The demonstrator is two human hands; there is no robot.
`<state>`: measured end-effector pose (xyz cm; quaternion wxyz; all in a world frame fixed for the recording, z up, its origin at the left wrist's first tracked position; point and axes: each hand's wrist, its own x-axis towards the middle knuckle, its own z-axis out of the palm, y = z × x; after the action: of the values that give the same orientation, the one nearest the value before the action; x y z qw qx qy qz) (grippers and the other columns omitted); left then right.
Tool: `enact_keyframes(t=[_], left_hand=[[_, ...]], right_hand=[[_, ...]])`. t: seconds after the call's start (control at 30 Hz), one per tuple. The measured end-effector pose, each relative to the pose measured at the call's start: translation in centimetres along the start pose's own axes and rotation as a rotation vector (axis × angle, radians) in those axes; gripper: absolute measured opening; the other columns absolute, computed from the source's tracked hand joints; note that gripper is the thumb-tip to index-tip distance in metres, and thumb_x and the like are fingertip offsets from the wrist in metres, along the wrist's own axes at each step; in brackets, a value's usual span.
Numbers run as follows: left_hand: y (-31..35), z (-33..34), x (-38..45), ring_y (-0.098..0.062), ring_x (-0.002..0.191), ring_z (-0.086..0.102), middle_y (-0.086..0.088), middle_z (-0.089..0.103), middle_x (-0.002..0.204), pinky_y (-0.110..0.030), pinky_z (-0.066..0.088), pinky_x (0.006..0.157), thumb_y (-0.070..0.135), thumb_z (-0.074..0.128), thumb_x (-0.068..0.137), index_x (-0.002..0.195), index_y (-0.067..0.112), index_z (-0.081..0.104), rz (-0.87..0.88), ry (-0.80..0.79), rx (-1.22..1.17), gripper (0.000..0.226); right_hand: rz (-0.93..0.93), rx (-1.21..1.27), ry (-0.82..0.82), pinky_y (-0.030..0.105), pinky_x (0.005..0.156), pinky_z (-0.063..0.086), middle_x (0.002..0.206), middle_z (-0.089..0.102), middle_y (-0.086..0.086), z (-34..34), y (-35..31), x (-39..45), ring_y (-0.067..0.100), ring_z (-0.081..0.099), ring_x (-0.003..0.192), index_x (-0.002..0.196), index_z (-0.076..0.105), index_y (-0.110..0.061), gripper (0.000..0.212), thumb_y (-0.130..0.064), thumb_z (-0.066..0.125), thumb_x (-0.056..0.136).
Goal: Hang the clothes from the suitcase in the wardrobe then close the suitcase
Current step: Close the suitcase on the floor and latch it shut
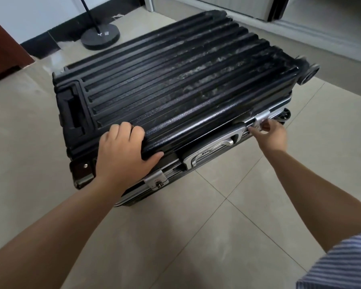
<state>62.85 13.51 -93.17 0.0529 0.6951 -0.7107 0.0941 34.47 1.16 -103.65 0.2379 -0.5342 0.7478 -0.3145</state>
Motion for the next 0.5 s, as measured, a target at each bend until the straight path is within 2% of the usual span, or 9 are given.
enact_keyframes(t=[0.1,0.13,0.2,0.27,0.37,0.43,0.5], left_hand=[[-0.2,0.2,-0.2,-0.030,0.063,0.054,-0.013,0.053,0.069,-0.034,0.046,0.058,0.058,0.051,0.068,0.072,0.004,0.055,0.004,0.023,0.015,0.054],[-0.2,0.3,-0.2,-0.030,0.063,0.054,-0.013,0.053,0.069,-0.034,0.046,0.058,0.059,0.045,0.068,0.072,0.005,0.055,0.003,0.022,0.016,0.055],[-0.2,0.5,-0.2,-0.030,0.064,0.054,-0.013,0.053,0.070,-0.034,0.046,0.058,0.059,0.042,0.068,0.073,0.005,0.055,0.005,0.032,0.019,0.055],[-0.3,0.6,-0.1,-0.031,0.065,0.055,-0.014,0.054,0.071,-0.035,0.047,0.059,0.057,0.048,0.068,0.073,0.004,0.055,0.014,0.021,0.026,0.054],[-0.5,0.5,-0.4,-0.039,0.074,0.059,-0.020,0.059,0.080,-0.041,0.051,0.066,0.036,0.082,0.057,0.077,-0.001,0.058,0.034,-0.050,-0.042,0.048],[-1.0,0.2,-0.8,-0.046,0.093,0.060,-0.025,0.062,0.097,-0.048,0.049,0.079,0.017,0.088,0.051,0.087,-0.003,0.061,0.037,-0.113,-0.116,0.050],[-1.5,-0.2,-1.3,-0.043,0.118,0.049,-0.024,0.053,0.126,-0.049,0.039,0.097,0.014,0.083,0.063,0.106,-0.001,0.059,0.025,-0.153,-0.137,0.052]], right_hand=[[0.015,0.032,-0.010,0.030,0.069,0.039,0.100,0.063,0.021,-0.1,0.1,0.0,0.034,0.059,0.095,0.095,0.059,0.006,0.032,-0.023,0.067,0.082],[0.041,0.044,-0.026,0.027,0.070,0.038,0.103,0.063,0.019,0.0,0.0,-0.1,0.032,0.059,0.097,0.100,0.059,0.004,0.033,-0.023,0.067,0.082],[0.133,0.117,-0.047,0.029,0.079,0.042,0.111,0.058,0.010,-0.2,-0.8,-0.8,0.023,0.055,0.100,0.118,0.053,0.000,0.044,-0.027,0.064,0.085],[0.320,0.363,-0.077,0.036,0.090,0.047,0.116,0.051,0.007,0.0,-2.2,-2.4,0.018,0.048,0.098,0.127,0.043,-0.002,0.051,-0.034,0.056,0.089],[0.518,0.649,-0.314,0.038,0.079,0.051,0.107,0.051,0.011,0.5,-4.3,-6.6,0.024,0.054,0.094,0.114,0.047,-0.005,0.043,-0.043,0.040,0.095],[0.673,0.903,-0.521,0.039,0.076,0.051,0.099,0.054,0.012,0.9,-5.6,-9.1,0.028,0.057,0.091,0.101,0.048,-0.007,0.039,-0.045,0.039,0.095],[0.747,1.178,-0.586,0.038,0.079,0.050,0.102,0.056,0.013,1.0,-6.6,-9.9,0.030,0.058,0.101,0.105,0.048,-0.005,0.041,-0.045,0.042,0.094]])
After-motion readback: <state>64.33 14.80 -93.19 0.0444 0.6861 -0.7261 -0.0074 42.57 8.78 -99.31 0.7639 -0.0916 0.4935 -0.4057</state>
